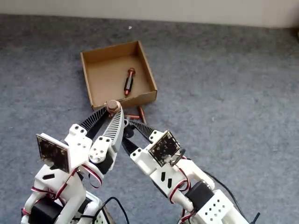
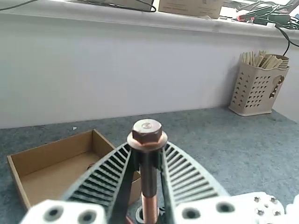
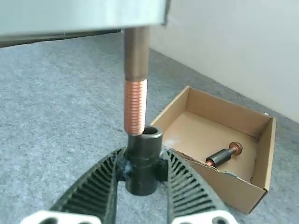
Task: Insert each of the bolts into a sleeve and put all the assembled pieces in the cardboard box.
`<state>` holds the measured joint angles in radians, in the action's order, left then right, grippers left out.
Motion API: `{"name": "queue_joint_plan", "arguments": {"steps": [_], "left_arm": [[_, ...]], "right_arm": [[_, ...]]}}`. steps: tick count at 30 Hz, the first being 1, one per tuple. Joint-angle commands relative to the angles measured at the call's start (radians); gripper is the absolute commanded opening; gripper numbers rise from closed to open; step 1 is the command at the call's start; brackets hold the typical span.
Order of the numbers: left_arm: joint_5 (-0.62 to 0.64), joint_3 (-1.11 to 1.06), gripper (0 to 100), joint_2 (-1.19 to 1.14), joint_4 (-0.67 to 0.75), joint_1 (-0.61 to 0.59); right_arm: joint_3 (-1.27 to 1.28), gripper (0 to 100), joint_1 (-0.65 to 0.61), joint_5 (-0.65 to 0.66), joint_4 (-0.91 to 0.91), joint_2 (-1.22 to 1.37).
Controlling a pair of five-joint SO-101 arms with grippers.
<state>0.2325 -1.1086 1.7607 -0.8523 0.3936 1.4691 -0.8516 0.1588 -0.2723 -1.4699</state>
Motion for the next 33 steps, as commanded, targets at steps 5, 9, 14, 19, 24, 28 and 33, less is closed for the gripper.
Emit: {"name": "queue_joint_plan", "arguments": {"steps": [5, 9, 14, 19, 24, 28, 33], "left_arm": [[0.009, -0.013, 0, -0.005, 0.025, 0.012], [0.009, -0.013, 0, -0.005, 0.025, 0.010], [0.011, -0.013, 0, -0.004, 0.020, 0.010], [0.011, -0.013, 0, -0.004, 0.020, 0.012], [0.005, -0.013, 3, -0.004, -0.008, 0.010], [-0.049, 0.033, 20, -0.005, -0.135, 0.010], [-0.112, 0.101, 21, -0.005, -0.230, 0.010]], "right_arm": [[-0.088, 0.5, -0.016, 0.011, 0.033, -0.018], [-0.085, 0.5, -0.048, 0.043, 0.031, -0.018], [-0.088, 0.5, -0.051, 0.080, 0.031, -0.018], [-0.111, 0.5, -0.039, 0.081, 0.039, -0.019], [-0.173, 0.5, -0.016, 0.081, 0.039, -0.019], [-0.205, 0.5, -0.012, 0.081, 0.039, -0.019], [-0.208, 0.5, -0.012, 0.075, 0.038, -0.019]]}}
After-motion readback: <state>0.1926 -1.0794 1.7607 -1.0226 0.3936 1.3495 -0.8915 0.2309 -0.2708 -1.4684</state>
